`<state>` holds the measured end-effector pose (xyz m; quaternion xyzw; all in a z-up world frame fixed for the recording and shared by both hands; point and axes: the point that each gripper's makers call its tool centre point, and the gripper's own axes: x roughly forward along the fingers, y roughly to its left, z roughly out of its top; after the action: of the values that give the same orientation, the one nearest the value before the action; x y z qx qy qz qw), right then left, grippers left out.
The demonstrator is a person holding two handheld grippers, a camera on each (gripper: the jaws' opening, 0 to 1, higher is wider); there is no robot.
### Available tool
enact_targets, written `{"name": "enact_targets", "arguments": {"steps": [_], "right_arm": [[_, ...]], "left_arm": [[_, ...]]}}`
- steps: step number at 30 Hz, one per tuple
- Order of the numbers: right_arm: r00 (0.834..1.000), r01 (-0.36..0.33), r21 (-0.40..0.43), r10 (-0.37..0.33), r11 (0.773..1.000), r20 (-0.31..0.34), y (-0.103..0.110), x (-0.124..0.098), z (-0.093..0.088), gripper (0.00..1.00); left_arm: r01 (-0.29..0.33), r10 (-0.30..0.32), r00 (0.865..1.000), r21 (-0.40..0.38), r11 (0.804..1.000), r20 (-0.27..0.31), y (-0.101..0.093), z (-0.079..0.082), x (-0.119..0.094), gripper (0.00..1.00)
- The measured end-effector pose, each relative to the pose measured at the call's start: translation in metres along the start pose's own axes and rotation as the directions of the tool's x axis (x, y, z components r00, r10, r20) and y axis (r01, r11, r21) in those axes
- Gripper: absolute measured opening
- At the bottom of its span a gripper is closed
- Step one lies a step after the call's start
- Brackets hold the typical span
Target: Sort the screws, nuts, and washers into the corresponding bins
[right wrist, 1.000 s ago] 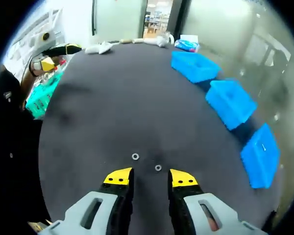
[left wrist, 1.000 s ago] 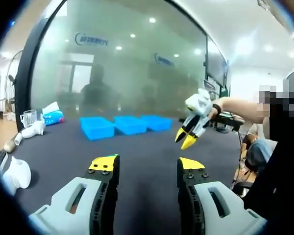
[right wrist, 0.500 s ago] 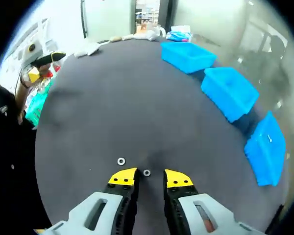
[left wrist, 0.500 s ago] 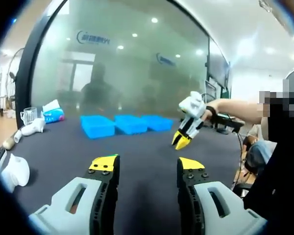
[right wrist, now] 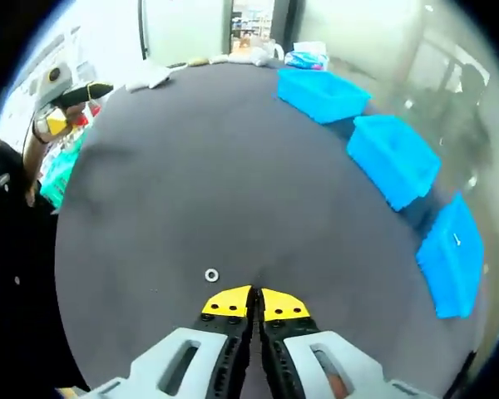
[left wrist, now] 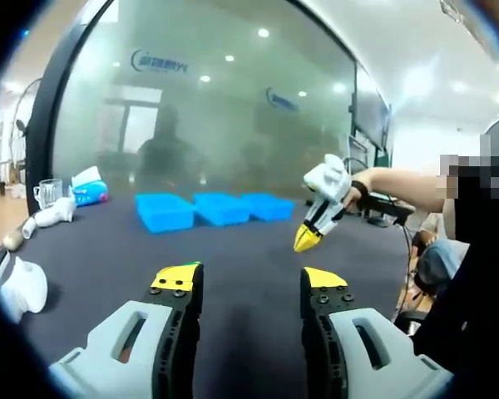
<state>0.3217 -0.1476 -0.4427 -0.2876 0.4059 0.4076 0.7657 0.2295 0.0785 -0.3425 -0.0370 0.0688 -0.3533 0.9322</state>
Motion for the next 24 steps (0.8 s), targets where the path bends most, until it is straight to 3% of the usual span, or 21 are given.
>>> {"name": "enact_targets", "arguments": {"steps": [8,14,24], "right_arm": [[1.000,-0.010,0.037,0.009,0.999,0.021,0.001,-0.002,0.001,0.00],[0.996,-0.026,0.073,0.019,0.997,0.090,0.001,-0.013,0.010,0.00],[0.975,-0.040,0.179,-0.001,0.983,0.224,-0.011,-0.043,0.018,0.00]], "left_arm": [[-0.002,0.002,1.000,-0.001,1.000,0.006,0.000,0.002,-0.002,0.46],[0.002,-0.002,1.000,0.003,1.000,0.009,-0.002,0.004,-0.001,0.46],[0.005,-0.005,1.000,0.005,1.000,0.016,-0.005,0.007,0.000,0.46]]}}
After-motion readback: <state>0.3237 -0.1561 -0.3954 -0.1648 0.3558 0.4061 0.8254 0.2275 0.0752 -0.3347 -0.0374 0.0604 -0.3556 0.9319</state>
